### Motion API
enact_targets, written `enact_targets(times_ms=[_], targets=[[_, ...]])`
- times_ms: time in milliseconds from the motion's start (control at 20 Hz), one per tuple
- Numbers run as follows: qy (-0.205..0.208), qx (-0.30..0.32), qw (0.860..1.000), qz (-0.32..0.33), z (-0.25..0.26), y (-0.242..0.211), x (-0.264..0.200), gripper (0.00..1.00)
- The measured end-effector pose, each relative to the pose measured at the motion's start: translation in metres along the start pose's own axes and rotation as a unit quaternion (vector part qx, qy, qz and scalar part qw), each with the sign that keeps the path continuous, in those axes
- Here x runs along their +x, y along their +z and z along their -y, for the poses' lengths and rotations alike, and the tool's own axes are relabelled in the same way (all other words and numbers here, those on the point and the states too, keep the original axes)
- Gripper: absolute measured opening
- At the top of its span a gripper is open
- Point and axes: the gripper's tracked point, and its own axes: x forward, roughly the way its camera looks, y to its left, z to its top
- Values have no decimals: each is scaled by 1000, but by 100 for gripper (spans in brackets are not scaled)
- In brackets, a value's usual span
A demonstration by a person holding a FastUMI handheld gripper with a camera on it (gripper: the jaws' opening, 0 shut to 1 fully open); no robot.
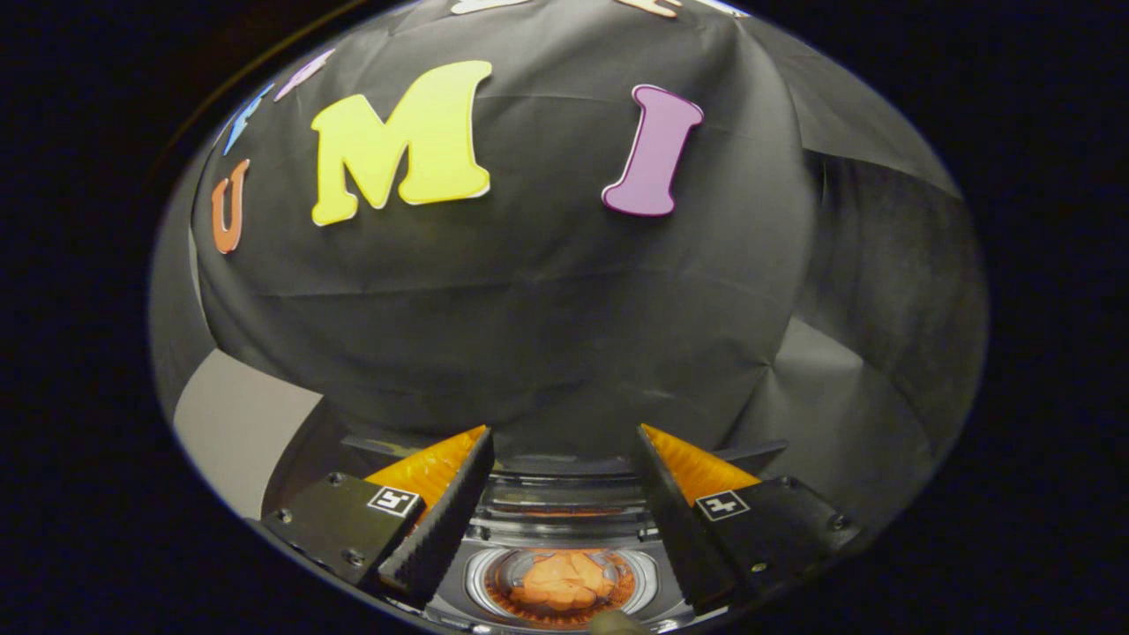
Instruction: Put the clothes into the washing machine and then close the washing machine lid.
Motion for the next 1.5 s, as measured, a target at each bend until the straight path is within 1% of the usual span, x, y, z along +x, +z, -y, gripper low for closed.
enact_targets(times_ms=[200, 350, 650, 1000, 1500], targets=[[7, 1, 1000, -15, -5, -10, 16, 99], [18, 16, 1000, -4, -6, -10, 20, 98], [25, 15, 1000, 0, -5, -11, 14, 99], [30, 13, 999, 5, -2, -21, -3, 99], [24, 11, 999, 30, -2, -36, -23, 99]])
